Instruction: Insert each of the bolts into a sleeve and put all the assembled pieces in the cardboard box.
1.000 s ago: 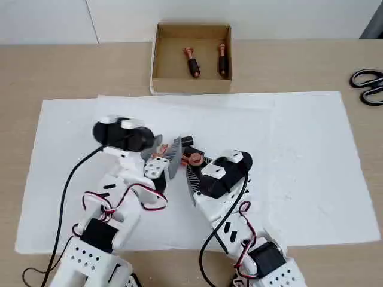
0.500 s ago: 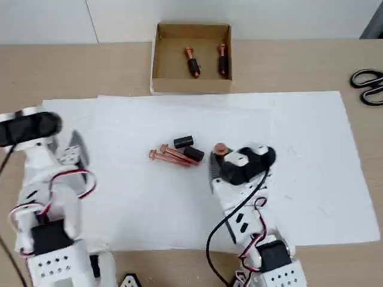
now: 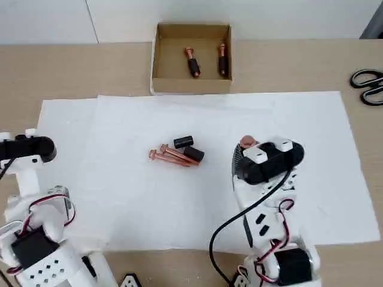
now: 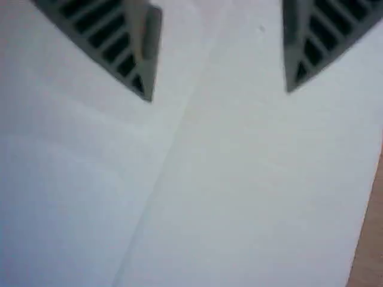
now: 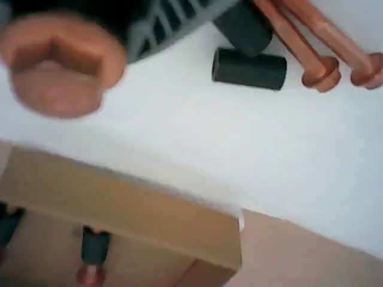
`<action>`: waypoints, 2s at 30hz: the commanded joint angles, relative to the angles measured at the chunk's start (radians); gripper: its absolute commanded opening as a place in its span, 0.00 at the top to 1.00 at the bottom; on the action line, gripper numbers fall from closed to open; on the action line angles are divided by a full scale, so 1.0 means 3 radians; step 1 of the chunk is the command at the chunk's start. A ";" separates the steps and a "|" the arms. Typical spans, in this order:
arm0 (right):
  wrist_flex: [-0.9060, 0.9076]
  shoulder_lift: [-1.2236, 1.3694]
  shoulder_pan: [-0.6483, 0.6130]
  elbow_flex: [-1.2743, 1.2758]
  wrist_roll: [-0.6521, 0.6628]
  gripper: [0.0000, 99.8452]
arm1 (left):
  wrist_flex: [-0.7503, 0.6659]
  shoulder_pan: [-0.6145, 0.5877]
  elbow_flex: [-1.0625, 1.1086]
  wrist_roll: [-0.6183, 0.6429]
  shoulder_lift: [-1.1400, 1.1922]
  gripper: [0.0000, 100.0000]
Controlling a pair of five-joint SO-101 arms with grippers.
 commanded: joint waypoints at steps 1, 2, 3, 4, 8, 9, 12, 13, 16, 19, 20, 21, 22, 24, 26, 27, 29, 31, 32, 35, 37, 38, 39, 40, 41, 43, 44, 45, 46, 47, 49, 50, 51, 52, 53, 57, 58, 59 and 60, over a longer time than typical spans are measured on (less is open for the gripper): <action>0.0013 0.0483 0.0033 -0.0946 0.0097 1.00 | 0.0005 -0.0026 -0.0018 -0.0056 -0.0041 0.86; -0.0018 0.0729 0.0028 -0.1181 0.0092 1.00 | 0.0005 -0.0026 -0.0013 -0.0056 -0.0041 0.86; -0.0064 0.0990 0.0028 -0.1406 0.0092 1.00 | 0.0005 -0.0026 -0.0008 -0.0056 -0.0041 0.86; -0.0136 0.1281 0.0033 -0.1642 0.0092 1.00 | 0.0005 -0.0026 -0.0003 -0.0056 -0.0041 0.86; -0.0596 0.2493 0.0049 -0.2440 0.0092 1.00 | 0.0005 -0.0026 -0.0003 -0.0051 -0.0041 0.86; -0.0765 0.2805 0.0049 -0.2603 0.0097 1.00 | 0.0005 -0.0026 -0.0003 -0.0051 -0.0041 0.86; -0.1343 0.3700 0.0049 -0.3069 0.0107 1.00 | 0.0005 -0.0026 0.0003 -0.0051 -0.0041 0.86; -0.1547 0.3992 0.0049 -0.3212 0.0107 1.00 | 0.0005 -0.0026 0.0003 -0.0051 -0.0041 0.86; -0.2125 0.4851 0.0049 -0.3657 0.0107 1.00 | 0.0010 -0.0026 0.0003 -0.0051 -0.0041 0.86; -0.2437 0.5644 0.0054 -0.4163 0.0107 1.00 | 0.0010 -0.0026 0.0003 -0.0046 -0.0041 0.86; -0.2488 0.5884 0.0069 -0.4342 0.0102 1.00 | 0.0010 -0.0026 0.0003 -0.0046 -0.0041 0.86; -0.2534 0.6109 0.0090 -0.4506 0.0097 1.00 | 0.0010 -0.0026 0.0003 -0.0046 -0.0041 0.86; -0.2550 0.6334 0.0100 -0.4690 0.0097 1.00 | 0.0010 -0.0026 0.0003 -0.0046 -0.0041 0.86; -0.2560 0.6749 0.0105 -0.5028 0.0097 1.00 | 0.0010 -0.0031 0.0003 -0.0046 -0.0041 0.86; -0.2560 0.7148 0.0105 -0.5329 0.0097 1.00 | 0.0010 -0.0031 0.0028 -0.0046 -0.0041 0.86; -0.2560 0.7321 0.0105 -0.5473 0.0092 1.00 | 0.0010 -0.0026 0.0049 -0.0046 -0.0041 0.86; -0.2560 0.7669 0.0105 -0.5774 0.0092 0.99 | 0.0005 -0.0026 0.0084 -0.0046 -0.0041 0.86; -0.2560 0.7971 0.0105 -0.6035 0.0092 0.99 | 0.0005 -0.0026 0.0090 -0.0046 -0.0041 0.86; -0.2560 0.8104 0.0105 -0.6158 0.0092 0.99 | 0.0005 -0.0026 0.0084 -0.0046 -0.0041 0.86; -0.2560 0.8452 0.0105 -0.6449 0.0092 0.99 | 0.0010 -0.0026 0.0084 -0.0046 -0.0041 0.86; -0.2560 0.8646 0.0100 -0.6598 0.0097 0.99 | 0.0010 -0.0031 0.0084 -0.0046 -0.0041 0.86; -0.2560 0.8748 0.0095 -0.6654 0.0097 0.99 | 0.0010 -0.0036 0.0084 -0.0046 -0.0041 0.86; -0.2560 0.8835 0.0095 -0.6710 0.0097 0.99 | 0.0010 -0.0036 0.0084 -0.0046 -0.0041 0.86; -0.2560 0.8917 0.0095 -0.6751 0.0097 0.99 | 0.0010 -0.0036 0.0084 -0.0046 -0.0041 0.86; -0.2560 0.8994 0.0095 -0.6797 0.0092 0.99 | 0.0010 -0.0036 0.0084 -0.0046 -0.0041 0.86; -0.2560 0.9122 0.0100 -0.6879 0.0092 0.99 | 0.0010 -0.0036 0.0084 -0.0046 -0.0041 0.86; -0.2560 0.9188 0.0100 -0.6935 0.0092 0.99 | 0.0010 -0.0036 0.0084 -0.0046 -0.0041 0.86; -0.2560 0.9250 0.0100 -0.6992 0.0092 0.99 | 0.0010 -0.0031 0.0084 -0.0046 -0.0041 0.86; -0.2560 0.9306 0.0100 -0.7043 0.0092 0.99 | 0.0010 -0.0026 0.0084 -0.0046 -0.0041 0.86; -0.2560 0.9362 0.0100 -0.7089 0.0097 0.99 | 0.0010 -0.0026 0.0084 -0.0046 -0.0041 0.86; -0.2560 0.9470 0.0100 -0.7217 0.0097 0.98 | 0.0010 -0.0026 0.0084 -0.0046 -0.0041 0.86; -0.2560 0.9526 0.0100 -0.7273 0.0097 0.95 | 0.0010 -0.0026 0.0084 -0.0046 -0.0041 0.86; -0.2560 0.9567 0.0100 -0.7314 0.0097 0.92 | 0.0010 -0.0026 0.0084 -0.0046 -0.0041 0.86; -0.2544 0.9592 0.0100 -0.7334 0.0097 0.89 | 0.0010 -0.0026 0.0084 -0.0046 -0.0041 0.86; -0.2534 0.9623 0.0095 -0.7350 0.0097 0.86 | 0.0010 -0.0026 0.0084 -0.0046 -0.0041 0.86; -0.2529 0.9649 0.0090 -0.7350 0.0097 0.77 | 0.0010 -0.0026 0.0084 -0.0046 -0.0041 0.86; -0.2534 0.9649 0.0095 -0.7350 0.0097 0.77 | 0.0010 -0.0026 0.0084 -0.0046 -0.0041 0.86; -0.2544 0.9638 0.0100 -0.7350 0.0097 0.76 | 0.0010 -0.0026 0.0084 -0.0046 -0.0041 0.86; -0.2555 0.9633 0.0105 -0.7350 0.0102 0.76 | 0.0010 -0.0026 0.0084 -0.0046 -0.0041 0.86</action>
